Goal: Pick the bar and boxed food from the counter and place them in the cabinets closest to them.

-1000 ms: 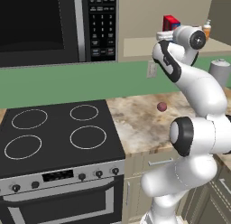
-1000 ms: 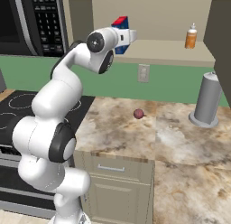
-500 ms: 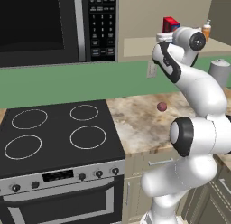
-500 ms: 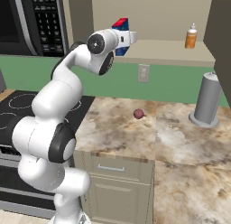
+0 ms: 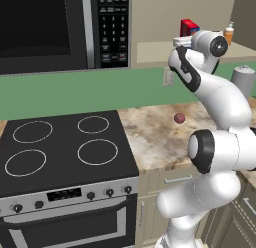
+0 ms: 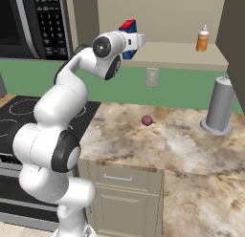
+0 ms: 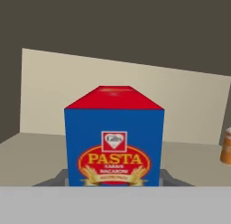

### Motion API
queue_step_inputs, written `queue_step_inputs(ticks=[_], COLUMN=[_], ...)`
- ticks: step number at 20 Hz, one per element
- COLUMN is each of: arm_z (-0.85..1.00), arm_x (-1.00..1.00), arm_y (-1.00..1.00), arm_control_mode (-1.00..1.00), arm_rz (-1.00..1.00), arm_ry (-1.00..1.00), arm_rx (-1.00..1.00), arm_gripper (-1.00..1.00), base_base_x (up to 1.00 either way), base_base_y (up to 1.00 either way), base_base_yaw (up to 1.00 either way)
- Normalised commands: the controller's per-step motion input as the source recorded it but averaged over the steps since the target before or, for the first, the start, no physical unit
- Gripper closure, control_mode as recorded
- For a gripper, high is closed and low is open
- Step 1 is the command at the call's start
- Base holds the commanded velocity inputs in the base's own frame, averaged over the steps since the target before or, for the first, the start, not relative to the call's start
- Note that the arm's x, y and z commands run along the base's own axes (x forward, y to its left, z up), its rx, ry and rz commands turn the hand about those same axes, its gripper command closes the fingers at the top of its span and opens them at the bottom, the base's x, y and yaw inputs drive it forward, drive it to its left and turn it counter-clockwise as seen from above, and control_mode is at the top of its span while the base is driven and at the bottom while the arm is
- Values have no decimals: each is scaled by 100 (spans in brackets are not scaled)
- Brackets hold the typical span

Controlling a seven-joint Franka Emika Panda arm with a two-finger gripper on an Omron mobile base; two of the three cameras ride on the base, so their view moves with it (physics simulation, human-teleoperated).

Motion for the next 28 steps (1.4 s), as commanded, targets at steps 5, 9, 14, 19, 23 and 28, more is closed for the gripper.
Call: queue_step_inputs(ticks=[5,9,14,19,23,28], arm_z=[0,0,-1,-2,0,0], arm_x=[17,26,28,22,7,0], arm_y=[0,0,0,0,0,0], arm_control_mode=[-100,-100,-100,-100,-100,-100], arm_rz=[0,0,0,0,0,0], arm_ry=[0,0,0,0,0,0], arm_rx=[0,0,0,0,0,0], arm_gripper=[100,100,100,100,100,100], base_base_x=[0,0,0,0,0,0], base_base_y=[0,0,0,0,0,0], base_base_yaw=[0,0,0,0,0,0])
